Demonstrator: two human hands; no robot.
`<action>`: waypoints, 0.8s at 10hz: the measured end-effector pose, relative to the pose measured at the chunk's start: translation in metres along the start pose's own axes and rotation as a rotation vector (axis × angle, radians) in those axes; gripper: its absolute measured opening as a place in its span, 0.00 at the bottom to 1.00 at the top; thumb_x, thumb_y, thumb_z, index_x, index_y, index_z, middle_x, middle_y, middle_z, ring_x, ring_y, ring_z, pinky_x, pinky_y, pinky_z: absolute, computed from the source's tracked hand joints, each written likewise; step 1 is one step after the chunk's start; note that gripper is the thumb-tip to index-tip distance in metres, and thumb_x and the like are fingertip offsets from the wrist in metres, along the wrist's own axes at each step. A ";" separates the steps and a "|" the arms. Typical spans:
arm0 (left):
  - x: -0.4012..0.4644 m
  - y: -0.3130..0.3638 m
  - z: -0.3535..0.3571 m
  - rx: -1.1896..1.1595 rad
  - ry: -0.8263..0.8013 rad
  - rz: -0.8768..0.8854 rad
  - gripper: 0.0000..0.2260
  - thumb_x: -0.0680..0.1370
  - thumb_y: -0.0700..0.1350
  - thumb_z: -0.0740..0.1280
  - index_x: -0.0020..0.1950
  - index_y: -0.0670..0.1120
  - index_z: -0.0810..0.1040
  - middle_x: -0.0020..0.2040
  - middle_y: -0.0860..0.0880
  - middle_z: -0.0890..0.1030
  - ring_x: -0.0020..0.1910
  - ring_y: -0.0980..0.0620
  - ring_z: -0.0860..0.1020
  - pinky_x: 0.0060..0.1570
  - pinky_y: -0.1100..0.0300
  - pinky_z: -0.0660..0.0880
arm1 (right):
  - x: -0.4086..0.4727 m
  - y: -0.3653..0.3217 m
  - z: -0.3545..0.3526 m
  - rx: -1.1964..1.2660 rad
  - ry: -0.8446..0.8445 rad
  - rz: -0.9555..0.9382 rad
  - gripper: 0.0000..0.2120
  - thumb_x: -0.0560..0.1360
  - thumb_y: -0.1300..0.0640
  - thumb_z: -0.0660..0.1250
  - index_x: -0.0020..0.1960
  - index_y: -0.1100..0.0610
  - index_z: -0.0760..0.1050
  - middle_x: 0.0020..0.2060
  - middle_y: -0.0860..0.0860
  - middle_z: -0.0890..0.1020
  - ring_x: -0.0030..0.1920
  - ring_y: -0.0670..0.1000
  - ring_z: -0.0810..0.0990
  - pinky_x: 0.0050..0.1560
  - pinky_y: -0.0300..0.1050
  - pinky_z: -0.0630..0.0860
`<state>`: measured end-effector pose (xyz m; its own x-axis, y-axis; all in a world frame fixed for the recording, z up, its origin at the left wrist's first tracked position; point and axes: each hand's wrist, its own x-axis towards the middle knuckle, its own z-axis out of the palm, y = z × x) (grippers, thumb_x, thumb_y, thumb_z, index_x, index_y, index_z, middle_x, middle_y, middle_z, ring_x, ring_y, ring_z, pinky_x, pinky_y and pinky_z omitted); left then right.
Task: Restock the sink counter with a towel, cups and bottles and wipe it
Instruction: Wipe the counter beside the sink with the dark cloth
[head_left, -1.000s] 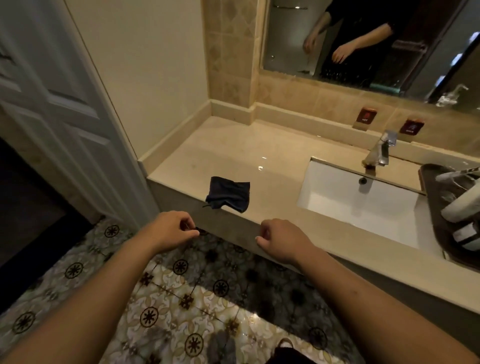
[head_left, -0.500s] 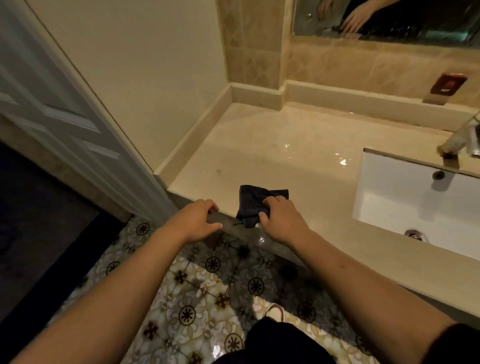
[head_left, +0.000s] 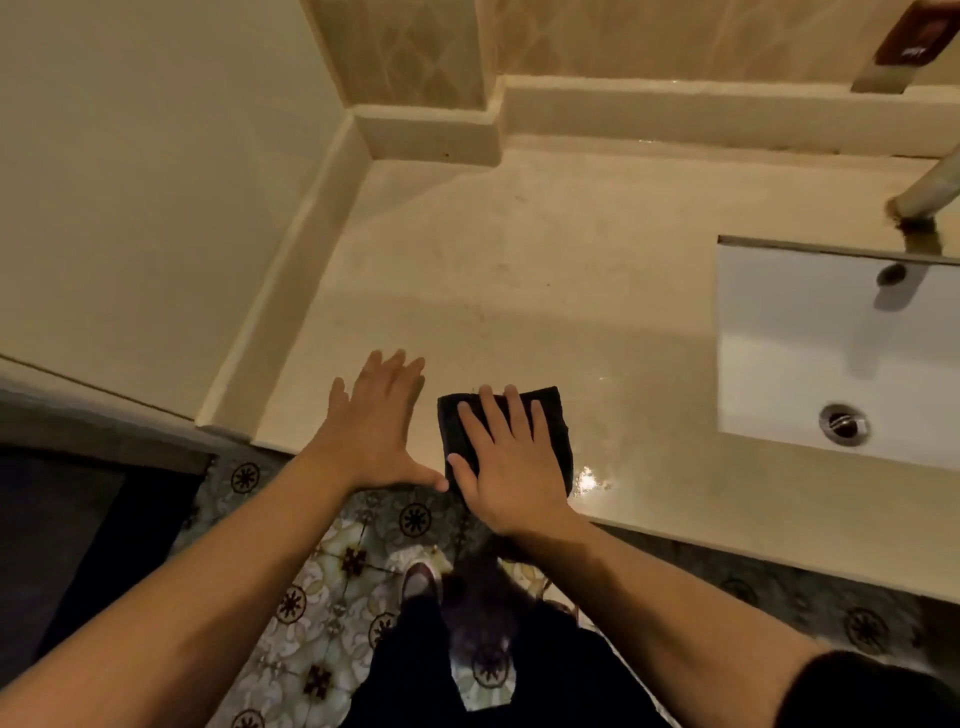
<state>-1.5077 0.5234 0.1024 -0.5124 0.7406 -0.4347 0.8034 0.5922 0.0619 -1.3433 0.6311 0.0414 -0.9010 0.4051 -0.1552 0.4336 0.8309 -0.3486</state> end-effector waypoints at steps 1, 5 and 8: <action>0.030 -0.009 0.007 0.047 0.003 0.060 0.71 0.46 0.86 0.58 0.80 0.53 0.39 0.82 0.49 0.42 0.80 0.45 0.37 0.72 0.27 0.47 | 0.000 -0.001 0.007 -0.001 0.041 0.063 0.31 0.79 0.37 0.54 0.78 0.49 0.62 0.79 0.55 0.60 0.79 0.61 0.53 0.76 0.63 0.43; 0.119 -0.032 0.004 -0.059 -0.142 0.127 0.79 0.33 0.86 0.58 0.71 0.58 0.19 0.72 0.53 0.17 0.69 0.42 0.18 0.64 0.24 0.31 | -0.040 0.038 -0.002 -0.083 0.078 0.466 0.28 0.82 0.36 0.45 0.80 0.43 0.54 0.80 0.53 0.56 0.80 0.56 0.49 0.78 0.58 0.50; 0.131 -0.044 0.005 -0.051 -0.204 0.167 0.81 0.30 0.85 0.56 0.67 0.52 0.14 0.67 0.51 0.13 0.69 0.42 0.18 0.64 0.25 0.31 | 0.000 0.122 -0.035 -0.100 0.176 0.744 0.33 0.80 0.33 0.44 0.82 0.46 0.50 0.81 0.57 0.51 0.80 0.58 0.47 0.78 0.60 0.47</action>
<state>-1.6084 0.5928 0.0378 -0.2980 0.7533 -0.5863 0.8530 0.4859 0.1907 -1.2897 0.7455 0.0318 -0.3598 0.9186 -0.1633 0.9313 0.3428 -0.1234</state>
